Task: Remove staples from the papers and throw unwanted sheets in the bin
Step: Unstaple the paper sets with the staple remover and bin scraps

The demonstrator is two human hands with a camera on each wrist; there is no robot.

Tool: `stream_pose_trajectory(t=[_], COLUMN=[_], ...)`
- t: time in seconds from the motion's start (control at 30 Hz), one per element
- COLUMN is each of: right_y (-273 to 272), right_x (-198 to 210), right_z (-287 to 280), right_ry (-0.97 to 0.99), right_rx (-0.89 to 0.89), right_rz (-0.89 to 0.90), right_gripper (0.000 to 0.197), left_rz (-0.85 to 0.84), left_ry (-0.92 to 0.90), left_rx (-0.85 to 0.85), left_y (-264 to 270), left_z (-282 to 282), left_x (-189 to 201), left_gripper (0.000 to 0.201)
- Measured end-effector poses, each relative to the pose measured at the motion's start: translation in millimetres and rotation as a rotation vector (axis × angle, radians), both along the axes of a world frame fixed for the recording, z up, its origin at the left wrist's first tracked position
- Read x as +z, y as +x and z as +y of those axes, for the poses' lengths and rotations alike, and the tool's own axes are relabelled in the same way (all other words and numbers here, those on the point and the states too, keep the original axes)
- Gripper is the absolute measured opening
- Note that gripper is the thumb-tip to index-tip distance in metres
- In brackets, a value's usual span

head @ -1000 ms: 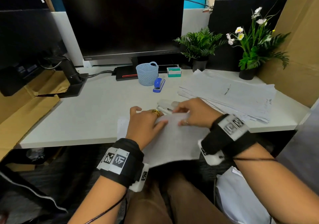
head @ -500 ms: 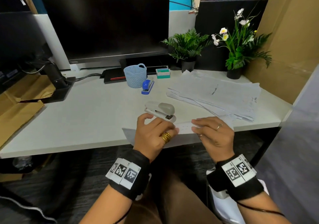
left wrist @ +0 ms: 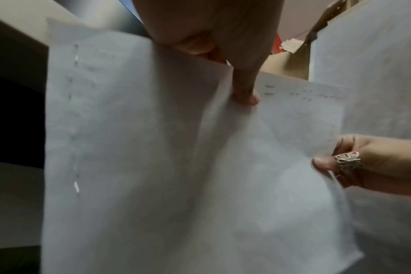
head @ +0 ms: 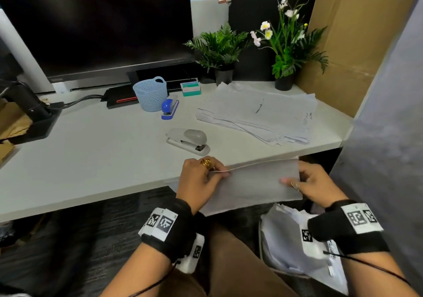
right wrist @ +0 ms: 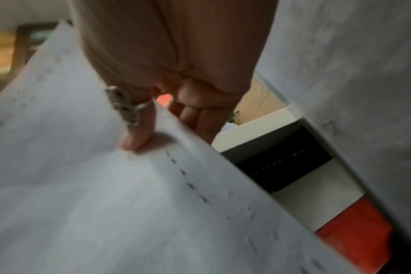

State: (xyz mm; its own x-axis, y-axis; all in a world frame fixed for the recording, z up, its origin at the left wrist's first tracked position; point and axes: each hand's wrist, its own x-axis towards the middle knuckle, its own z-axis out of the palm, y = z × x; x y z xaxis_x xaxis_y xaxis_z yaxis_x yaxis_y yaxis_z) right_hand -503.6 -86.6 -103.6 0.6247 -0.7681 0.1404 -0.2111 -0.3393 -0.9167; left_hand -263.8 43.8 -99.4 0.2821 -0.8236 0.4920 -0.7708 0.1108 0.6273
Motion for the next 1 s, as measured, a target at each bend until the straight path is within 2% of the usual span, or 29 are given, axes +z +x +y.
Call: stream_pose_trajectory(t=[0.03,0.07,0.13,0.2,0.23,0.37,0.43,0.53,0.63,0.73,0.83,0.93,1.0], right_y=[-6.6,-14.0,-30.3,-47.1,-53.9,-59.5,-55.5,-45.4,-33.0,-25.4,-19.2,-22.3,-29.3], right_x=[-8.2,-15.8,-29.0,-35.8,-38.1,-49.9,-61.9,-89.8,-122.5,-157.3,-175.2,-172.1,-174.7], right_z=[-1.7,-3.5,-8.0,-8.9,-8.1,-6.4,-8.6,-12.9,-9.0,-7.0,-6.6,-14.6,-22.5], right_ry=[-0.049,-0.121,-0.27,-0.327,-0.332,-0.317,-0.26,-0.223,-0.234,-0.359,-0.415,-0.353,-0.434], right_rx=[-0.07,-0.158,-0.293,-0.399,-0.446,-0.489,-0.458,-0.423,-0.29,-0.269,-0.271,-0.303,-0.235], right_rz=[0.072,0.146,0.329,0.521,0.627,1.103,1.209,1.205,1.167,1.116,1.166,1.098,1.116], right_gripper=[0.016,0.015,0.024,0.038,0.034,0.029,0.029,0.03,0.037,0.058,0.046,0.039,0.036], left_rz=[-0.093,-0.196,-0.354,-0.445,-0.476,-0.556,-0.591,-0.586,-0.61,-0.617,-0.609,-0.612,-0.622], left_ry=[0.015,0.04,0.092,0.132,0.151,0.286,0.352,0.384,0.428,0.463,0.475,0.473,0.481], left_rx=[-0.039,-0.067,-0.117,-0.158,-0.17,-0.138,-0.108,-0.086,-0.127,-0.167,-0.18,-0.183,-0.183], left_y=[-3.8,-7.3,-11.4,-16.5,-20.0,-32.4,-36.9,-37.7,-32.3,-28.8,-28.8,-28.9,-28.9], left_z=[-3.7,-8.2,-19.3,-34.4,-42.1,-70.8,-81.4,-87.2,-85.0,-83.8,-84.7,-84.6,-85.4], left_x=[-0.5,-2.3,-5.6,-4.4,-2.4,0.1,-1.5,-4.4,-6.0,-3.1,-2.1,-1.6,-2.6], left_gripper=[0.007,0.01,0.03,0.04,0.043,0.045,0.049,0.05,0.057,0.064,0.069,0.072,0.075])
